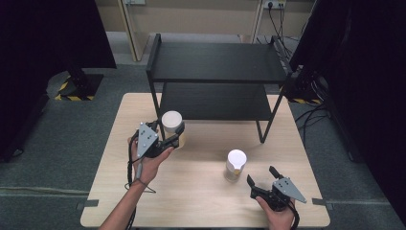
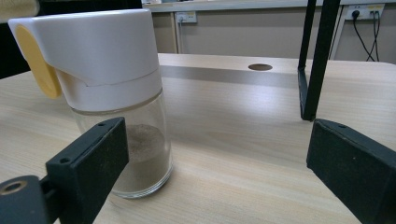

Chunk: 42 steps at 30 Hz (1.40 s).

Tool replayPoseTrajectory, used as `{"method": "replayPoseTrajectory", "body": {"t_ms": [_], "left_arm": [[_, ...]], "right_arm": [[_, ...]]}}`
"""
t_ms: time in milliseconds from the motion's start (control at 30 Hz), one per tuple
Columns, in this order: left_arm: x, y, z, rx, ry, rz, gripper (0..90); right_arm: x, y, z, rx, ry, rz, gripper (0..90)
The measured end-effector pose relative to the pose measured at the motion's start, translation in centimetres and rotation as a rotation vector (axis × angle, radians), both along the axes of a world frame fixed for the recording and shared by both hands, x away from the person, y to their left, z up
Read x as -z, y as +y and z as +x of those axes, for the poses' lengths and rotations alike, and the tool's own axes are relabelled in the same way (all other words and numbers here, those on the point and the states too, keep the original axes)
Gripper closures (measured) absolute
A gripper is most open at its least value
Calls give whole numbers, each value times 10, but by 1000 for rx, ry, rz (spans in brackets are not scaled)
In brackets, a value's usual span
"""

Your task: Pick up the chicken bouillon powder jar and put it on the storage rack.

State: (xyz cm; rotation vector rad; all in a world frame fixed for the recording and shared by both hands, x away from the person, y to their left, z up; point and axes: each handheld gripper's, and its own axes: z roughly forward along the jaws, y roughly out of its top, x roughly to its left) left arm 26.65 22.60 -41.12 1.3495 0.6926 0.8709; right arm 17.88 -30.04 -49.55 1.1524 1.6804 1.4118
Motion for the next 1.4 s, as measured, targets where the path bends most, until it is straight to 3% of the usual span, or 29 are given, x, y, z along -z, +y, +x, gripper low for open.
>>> {"method": "replayPoseTrajectory", "body": {"t_ms": [567, 1400], "left_arm": [[-17, -5, 4, -17, -27, -20, 339], [-50, -11, 11, -53, -101, -50, 338]], "right_arm": [[0, 0, 0, 2, 0, 0, 61], [0, 0, 0, 4, -1, 3, 61]]}}
